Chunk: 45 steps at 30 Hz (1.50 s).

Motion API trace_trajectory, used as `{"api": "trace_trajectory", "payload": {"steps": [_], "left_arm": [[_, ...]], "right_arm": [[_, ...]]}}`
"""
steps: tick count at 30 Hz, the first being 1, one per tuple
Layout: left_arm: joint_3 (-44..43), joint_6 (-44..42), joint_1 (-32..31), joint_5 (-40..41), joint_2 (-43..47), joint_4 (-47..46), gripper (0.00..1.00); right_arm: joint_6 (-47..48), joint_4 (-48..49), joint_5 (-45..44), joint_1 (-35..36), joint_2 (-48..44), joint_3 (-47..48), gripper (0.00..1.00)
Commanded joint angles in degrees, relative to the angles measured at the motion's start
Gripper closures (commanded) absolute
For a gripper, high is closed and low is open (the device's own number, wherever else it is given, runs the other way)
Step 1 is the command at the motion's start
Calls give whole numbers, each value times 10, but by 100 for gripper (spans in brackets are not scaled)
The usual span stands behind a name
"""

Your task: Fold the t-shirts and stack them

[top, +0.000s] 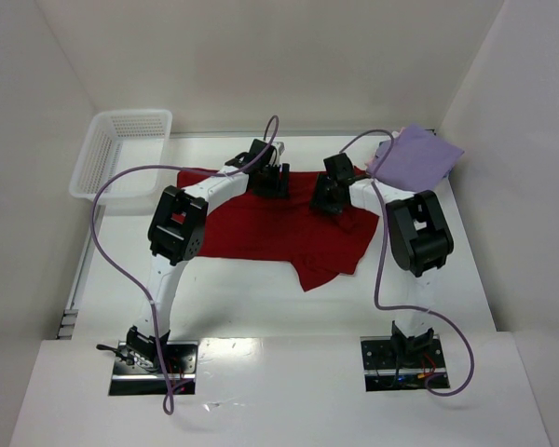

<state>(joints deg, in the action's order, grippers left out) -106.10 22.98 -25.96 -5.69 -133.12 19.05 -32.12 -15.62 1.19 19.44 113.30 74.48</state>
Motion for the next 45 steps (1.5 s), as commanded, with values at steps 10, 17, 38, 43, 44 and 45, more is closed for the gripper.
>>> {"api": "trace_trajectory", "payload": {"steps": [10, 17, 38, 43, 44, 45], "left_arm": [[24, 13, 4, -10, -26, -4, 28], [24, 18, 4, -10, -32, 6, 28], [24, 18, 4, 1, -43, 17, 27], [24, 18, 4, 1, -43, 17, 27], [24, 18, 4, 1, -43, 17, 27], [24, 18, 4, 1, -43, 17, 27]], "right_arm": [[4, 31, -40, 5, 15, 58, 78], [14, 11, -51, 5, -18, 64, 90], [27, -91, -12, 5, -83, 39, 59], [38, -91, -18, 5, -96, -4, 56], [38, -91, -18, 11, -105, -12, 55], [38, -91, -26, 11, -112, -20, 55]]}}
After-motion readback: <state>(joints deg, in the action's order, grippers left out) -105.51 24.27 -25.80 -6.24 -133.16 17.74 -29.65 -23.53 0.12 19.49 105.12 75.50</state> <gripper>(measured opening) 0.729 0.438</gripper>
